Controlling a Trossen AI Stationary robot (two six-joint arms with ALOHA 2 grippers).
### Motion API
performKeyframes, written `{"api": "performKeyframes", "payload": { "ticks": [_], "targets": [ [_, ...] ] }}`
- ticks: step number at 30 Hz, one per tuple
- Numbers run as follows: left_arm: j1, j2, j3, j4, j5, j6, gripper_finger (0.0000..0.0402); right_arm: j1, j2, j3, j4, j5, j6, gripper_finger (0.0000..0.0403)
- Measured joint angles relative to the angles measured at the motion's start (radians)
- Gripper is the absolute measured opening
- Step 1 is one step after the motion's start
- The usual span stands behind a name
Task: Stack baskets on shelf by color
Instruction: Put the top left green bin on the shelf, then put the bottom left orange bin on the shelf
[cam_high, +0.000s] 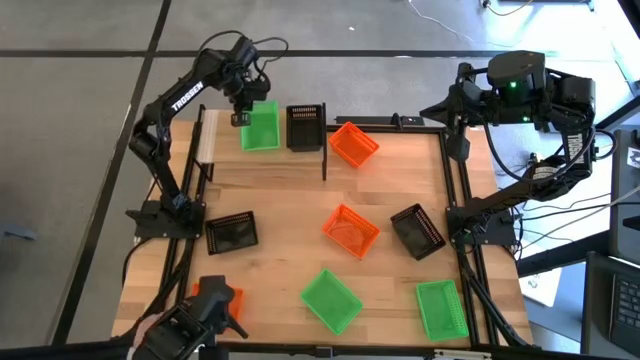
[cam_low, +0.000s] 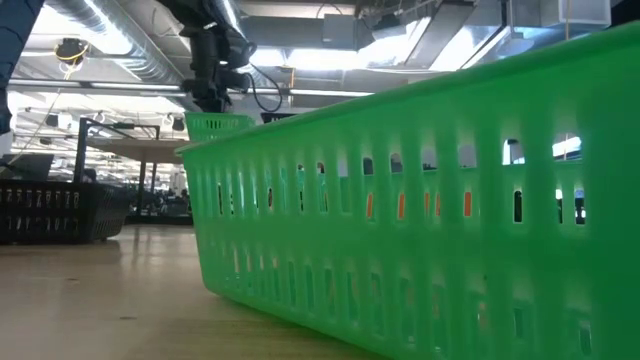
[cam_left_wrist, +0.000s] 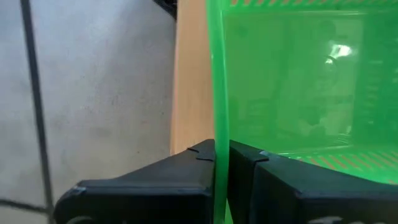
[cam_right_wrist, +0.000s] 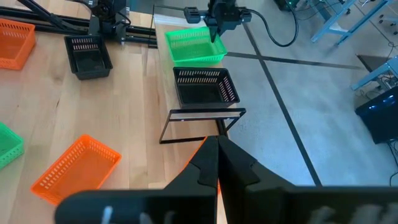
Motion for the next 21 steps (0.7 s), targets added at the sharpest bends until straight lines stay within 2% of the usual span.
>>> {"api": "performKeyframes", "payload": {
  "ticks": [4, 14, 21],
  "targets": [
    [-0.019, 0.0, 0.0, 0.019, -0.066, 0.001, 0.0021, 0.0, 0.0, 0.0, 0.0, 0.0, 0.0, 0.0],
    [-0.066, 0.001, -0.001, 0.064, -0.078, 0.003, 0.0068, 0.0, 0.0, 0.0, 0.0, 0.0, 0.001, 0.0],
    [-0.122, 0.001, -0.001, 0.077, -0.308, -0.001, 0.0067, 0.0, 0.0, 0.0, 0.001, 0.0, 0.001, 0.0]
  ]
}}
